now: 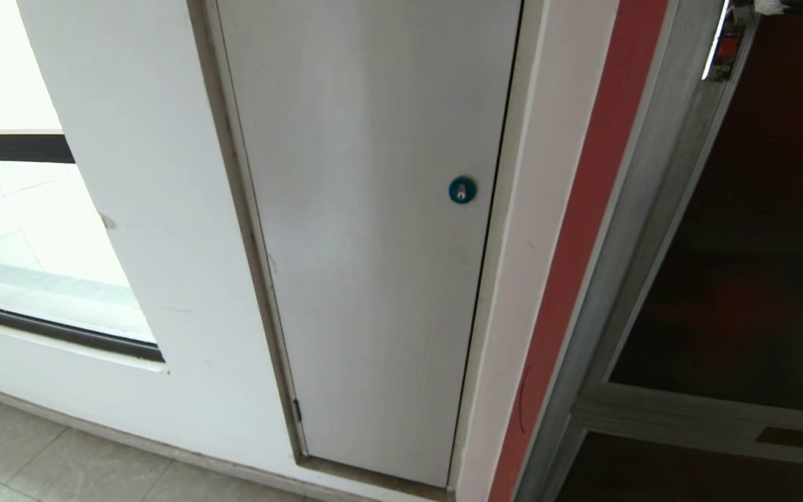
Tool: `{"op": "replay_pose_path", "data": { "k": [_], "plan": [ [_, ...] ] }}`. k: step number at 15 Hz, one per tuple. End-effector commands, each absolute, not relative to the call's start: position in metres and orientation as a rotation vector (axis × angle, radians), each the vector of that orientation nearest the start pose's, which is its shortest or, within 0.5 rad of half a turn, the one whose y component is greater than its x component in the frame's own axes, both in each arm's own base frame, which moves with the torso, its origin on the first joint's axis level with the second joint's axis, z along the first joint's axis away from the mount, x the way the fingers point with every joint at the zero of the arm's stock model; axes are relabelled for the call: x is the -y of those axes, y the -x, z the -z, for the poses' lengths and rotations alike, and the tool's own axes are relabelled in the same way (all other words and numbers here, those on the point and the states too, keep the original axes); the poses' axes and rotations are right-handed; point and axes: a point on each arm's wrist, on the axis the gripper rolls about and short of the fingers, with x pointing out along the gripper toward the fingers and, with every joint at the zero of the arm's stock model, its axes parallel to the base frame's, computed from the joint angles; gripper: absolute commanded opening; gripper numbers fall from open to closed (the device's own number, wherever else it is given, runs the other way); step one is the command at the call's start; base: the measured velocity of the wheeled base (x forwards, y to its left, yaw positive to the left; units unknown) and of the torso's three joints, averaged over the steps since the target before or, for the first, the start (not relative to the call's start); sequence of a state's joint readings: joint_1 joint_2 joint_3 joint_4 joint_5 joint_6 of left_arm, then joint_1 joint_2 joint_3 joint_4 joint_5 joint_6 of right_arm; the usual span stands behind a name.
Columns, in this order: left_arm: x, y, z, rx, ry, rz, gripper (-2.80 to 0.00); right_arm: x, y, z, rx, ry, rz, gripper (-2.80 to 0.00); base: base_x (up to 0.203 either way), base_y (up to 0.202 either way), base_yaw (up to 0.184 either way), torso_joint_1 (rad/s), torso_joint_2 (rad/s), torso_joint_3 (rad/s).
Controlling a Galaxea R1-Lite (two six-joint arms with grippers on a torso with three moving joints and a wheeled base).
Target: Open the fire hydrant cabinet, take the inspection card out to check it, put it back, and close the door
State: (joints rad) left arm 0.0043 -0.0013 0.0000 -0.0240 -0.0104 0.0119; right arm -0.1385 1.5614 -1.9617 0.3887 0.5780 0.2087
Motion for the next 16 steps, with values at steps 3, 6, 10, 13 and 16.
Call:
{"op": "replay_pose_path", "data": {
  "k": [3,6,10,13,16],
  "plan": [
    [0.0,0.022,-0.076,0.017,-0.012,0.006,-2.8,0.02,-0.231,-0.438,-0.033,-0.201,-0.445,-2.8,0.0,0.0,0.0,0.0,0.0,0.0],
    [0.0,0.022,-0.076,0.017,-0.012,0.006,-2.8,0.02,-0.236,-0.436,-0.032,-0.202,-0.448,-2.8,0.0,0.0,0.0,0.0,0.0,0.0],
    [0.0,0.022,-0.076,0.017,-0.012,0.006,-2.8,0.017,-0.242,-0.434,-0.04,-0.204,-0.453,-2.8,0.0,0.0,0.0,0.0,0.0,0.0],
    [0.0,0.022,-0.076,0.017,-0.012,0.006,-2.8,0.019,-0.248,-0.43,-0.053,-0.21,-0.448,-2.8,0.0,0.0,0.0,0.0,0.0,0.0],
    [0.0,0.022,-0.076,0.017,-0.012,0.006,-2.8,0.019,-0.251,-0.428,-0.061,-0.214,-0.446,-2.8,0.0,0.0,0.0,0.0,0.0,0.0]
  ]
}}
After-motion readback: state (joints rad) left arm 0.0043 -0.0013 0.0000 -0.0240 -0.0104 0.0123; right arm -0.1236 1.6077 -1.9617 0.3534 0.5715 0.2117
